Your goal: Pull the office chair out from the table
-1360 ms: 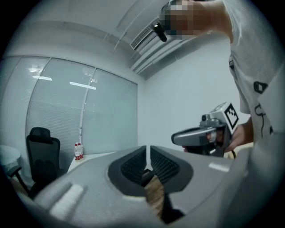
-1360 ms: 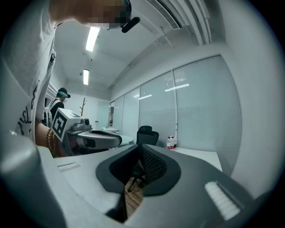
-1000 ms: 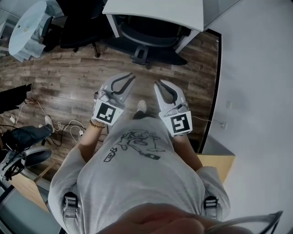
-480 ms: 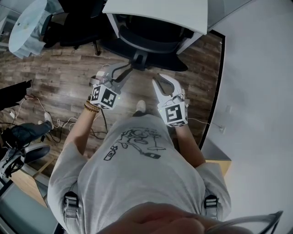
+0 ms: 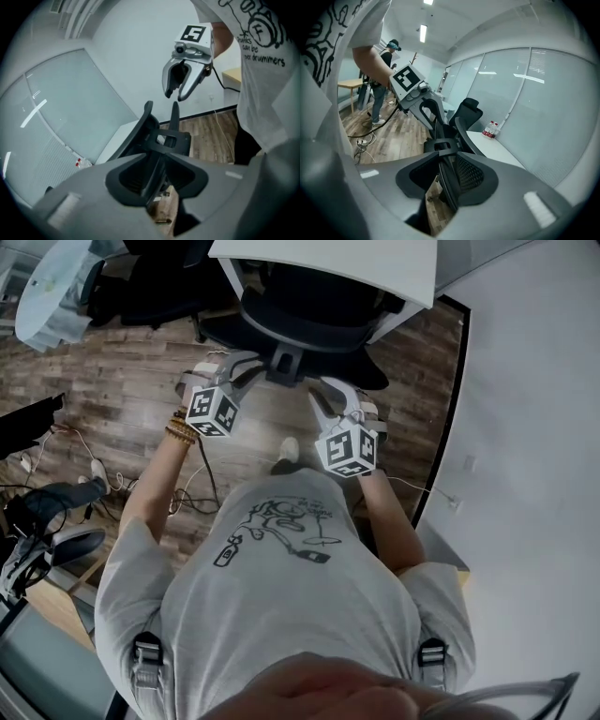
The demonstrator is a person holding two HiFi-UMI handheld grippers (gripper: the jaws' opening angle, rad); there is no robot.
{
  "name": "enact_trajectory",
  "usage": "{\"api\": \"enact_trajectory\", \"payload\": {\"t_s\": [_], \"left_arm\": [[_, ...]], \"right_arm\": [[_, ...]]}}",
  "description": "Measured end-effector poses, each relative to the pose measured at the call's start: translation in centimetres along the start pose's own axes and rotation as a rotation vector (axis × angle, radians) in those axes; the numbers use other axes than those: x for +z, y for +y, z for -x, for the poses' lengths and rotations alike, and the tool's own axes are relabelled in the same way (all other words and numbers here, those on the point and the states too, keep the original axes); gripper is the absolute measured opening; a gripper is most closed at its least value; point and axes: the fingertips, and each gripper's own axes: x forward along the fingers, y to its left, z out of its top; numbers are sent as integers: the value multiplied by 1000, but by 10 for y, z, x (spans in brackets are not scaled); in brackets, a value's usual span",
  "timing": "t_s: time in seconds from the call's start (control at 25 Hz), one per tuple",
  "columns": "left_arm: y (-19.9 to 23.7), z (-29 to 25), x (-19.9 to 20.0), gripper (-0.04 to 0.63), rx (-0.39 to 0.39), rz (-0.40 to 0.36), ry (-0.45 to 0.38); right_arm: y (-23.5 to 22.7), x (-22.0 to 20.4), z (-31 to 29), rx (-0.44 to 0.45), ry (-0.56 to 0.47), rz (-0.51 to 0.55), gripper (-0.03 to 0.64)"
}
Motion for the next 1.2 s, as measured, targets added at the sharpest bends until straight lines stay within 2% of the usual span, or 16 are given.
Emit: {"api": "enact_trajectory", "payload": {"t_s": [0.16,0.36,0.6,0.76,0.88,1.2], "left_arm": [[-1,-14,-17,143,-51,-69,46],[-6,-33,-47,158,-119,-183,145],[-23,-55,-57,183,-208,-281,207],[-26,-65,-57,159,-209,-310,213],[-25,-68,-59,110,-189,-324,227],[-30,-67,-61,101,-192,-285,248]], "right_arm": [[2,-21,-20,35,70,49,137],[4,-47,-44,66,154,95,161],[8,-76,-61,109,238,121,179],[11,-86,-69,109,270,167,167],[10,-90,-71,93,282,206,113],[12,-91,-71,95,297,200,98]]}}
